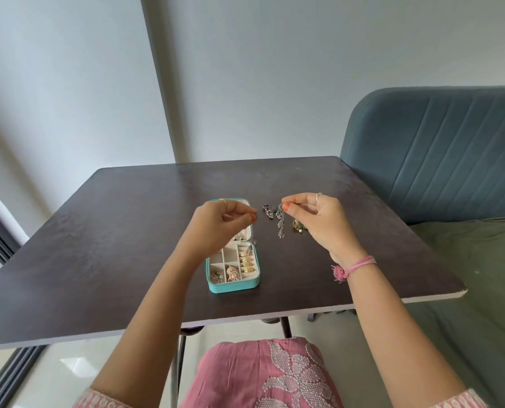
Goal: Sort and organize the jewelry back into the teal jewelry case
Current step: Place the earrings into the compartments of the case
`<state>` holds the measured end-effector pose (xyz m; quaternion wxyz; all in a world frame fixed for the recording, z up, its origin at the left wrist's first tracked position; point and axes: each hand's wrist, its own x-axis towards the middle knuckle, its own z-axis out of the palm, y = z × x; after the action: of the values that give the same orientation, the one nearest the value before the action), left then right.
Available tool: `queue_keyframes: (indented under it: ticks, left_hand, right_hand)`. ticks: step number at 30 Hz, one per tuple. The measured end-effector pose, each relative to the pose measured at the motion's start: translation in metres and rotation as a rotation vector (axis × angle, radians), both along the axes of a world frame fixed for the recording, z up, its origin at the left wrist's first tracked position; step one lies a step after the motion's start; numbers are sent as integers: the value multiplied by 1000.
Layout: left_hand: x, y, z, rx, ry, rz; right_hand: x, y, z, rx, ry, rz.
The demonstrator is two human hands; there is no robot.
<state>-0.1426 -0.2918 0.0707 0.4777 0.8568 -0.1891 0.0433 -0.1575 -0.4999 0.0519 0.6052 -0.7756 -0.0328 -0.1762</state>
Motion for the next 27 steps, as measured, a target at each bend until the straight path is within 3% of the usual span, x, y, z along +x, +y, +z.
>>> queue_keyframes:
  ticks: [10,27]
  left_hand:
    - [2,44,-7,202,-76,89]
    - [11,53,-36,213,-65,181]
  right_hand:
    - [7,33,0,-91,7,72]
    - [12,58,-4,-121,22,108]
